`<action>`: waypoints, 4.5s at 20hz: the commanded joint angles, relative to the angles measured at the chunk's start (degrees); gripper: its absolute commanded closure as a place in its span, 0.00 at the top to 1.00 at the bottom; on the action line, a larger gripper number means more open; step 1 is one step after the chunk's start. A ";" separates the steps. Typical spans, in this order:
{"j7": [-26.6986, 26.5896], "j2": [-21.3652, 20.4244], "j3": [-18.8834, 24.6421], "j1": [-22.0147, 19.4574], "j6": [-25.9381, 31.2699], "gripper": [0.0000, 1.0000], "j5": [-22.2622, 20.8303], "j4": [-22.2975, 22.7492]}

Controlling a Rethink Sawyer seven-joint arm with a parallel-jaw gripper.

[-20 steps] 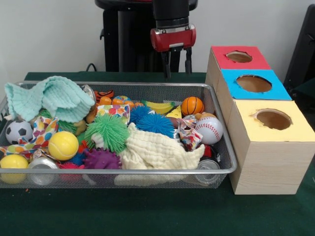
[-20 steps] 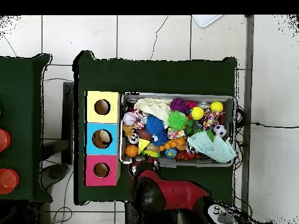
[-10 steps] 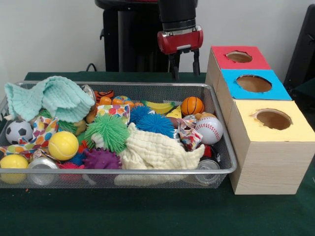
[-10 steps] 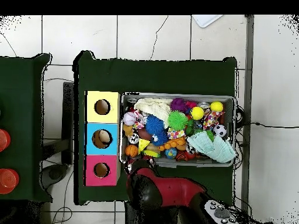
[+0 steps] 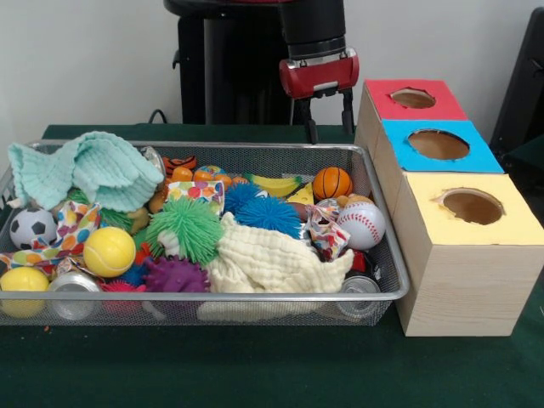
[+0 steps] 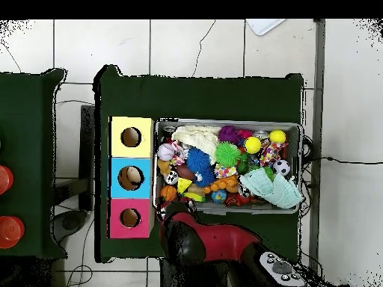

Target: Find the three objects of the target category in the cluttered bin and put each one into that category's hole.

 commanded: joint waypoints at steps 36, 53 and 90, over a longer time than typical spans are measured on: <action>6.84 12.88 -2.55 2.52 -5.68 1.00 -3.12 -17.67; 4.62 11.08 -6.33 5.54 -1.25 1.00 -4.36 -19.29; 10.43 14.91 4.54 -2.52 -5.14 1.00 -3.44 -16.73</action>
